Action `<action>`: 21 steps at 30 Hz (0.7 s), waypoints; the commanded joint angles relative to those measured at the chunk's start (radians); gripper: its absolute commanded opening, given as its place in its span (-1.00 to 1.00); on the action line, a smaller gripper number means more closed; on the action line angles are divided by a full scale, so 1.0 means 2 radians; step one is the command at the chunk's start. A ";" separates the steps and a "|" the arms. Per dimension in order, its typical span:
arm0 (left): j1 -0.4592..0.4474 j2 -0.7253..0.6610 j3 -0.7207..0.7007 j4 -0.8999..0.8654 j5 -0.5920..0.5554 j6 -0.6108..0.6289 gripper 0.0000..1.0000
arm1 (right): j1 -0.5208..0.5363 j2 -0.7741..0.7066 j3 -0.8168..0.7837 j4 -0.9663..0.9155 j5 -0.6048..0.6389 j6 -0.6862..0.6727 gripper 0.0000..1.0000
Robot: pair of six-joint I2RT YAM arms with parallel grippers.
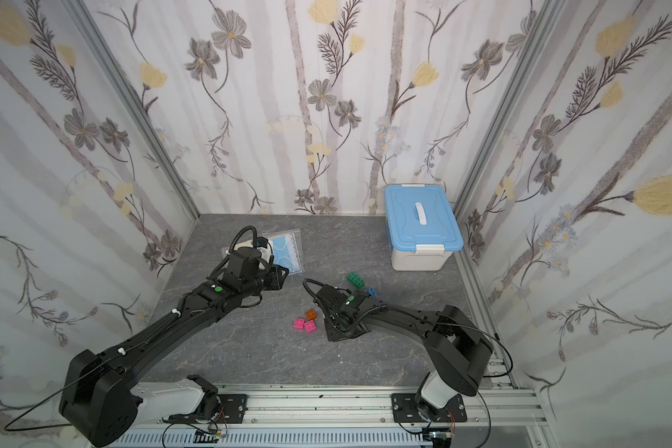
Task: Assemble the letter p with lego
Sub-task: Assemble the lego brick with the lego brick.
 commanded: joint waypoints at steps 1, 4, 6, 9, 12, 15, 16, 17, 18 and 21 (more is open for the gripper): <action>0.000 -0.004 0.002 0.004 -0.003 0.006 -0.43 | -0.005 0.002 0.005 0.000 0.026 0.000 -0.73; -0.001 -0.005 0.002 0.001 -0.001 0.006 -0.43 | -0.012 0.002 0.006 -0.005 0.031 -0.009 -0.73; -0.001 -0.007 0.001 -0.001 0.000 0.006 -0.43 | -0.017 0.003 0.009 -0.009 0.035 -0.016 -0.73; -0.003 -0.011 -0.001 -0.005 0.001 0.006 -0.42 | -0.025 0.006 0.013 -0.012 0.038 -0.026 -0.72; -0.005 -0.016 -0.004 -0.009 0.002 0.006 -0.42 | -0.031 0.009 0.019 -0.014 0.040 -0.035 -0.72; -0.008 -0.021 -0.008 -0.013 0.005 0.004 -0.42 | -0.032 0.013 0.024 -0.013 0.040 -0.042 -0.72; -0.008 -0.022 -0.009 -0.013 0.007 0.003 -0.42 | -0.032 0.014 0.026 -0.013 0.040 -0.043 -0.72; -0.009 -0.024 -0.011 -0.015 0.008 0.003 -0.42 | -0.032 0.015 0.027 -0.013 0.041 -0.045 -0.72; -0.010 -0.025 -0.013 -0.014 0.011 0.002 -0.42 | -0.032 0.016 0.029 -0.012 0.041 -0.047 -0.72; -0.017 -0.031 -0.020 -0.015 0.016 0.000 -0.42 | -0.048 0.018 0.034 -0.014 0.040 -0.051 -0.72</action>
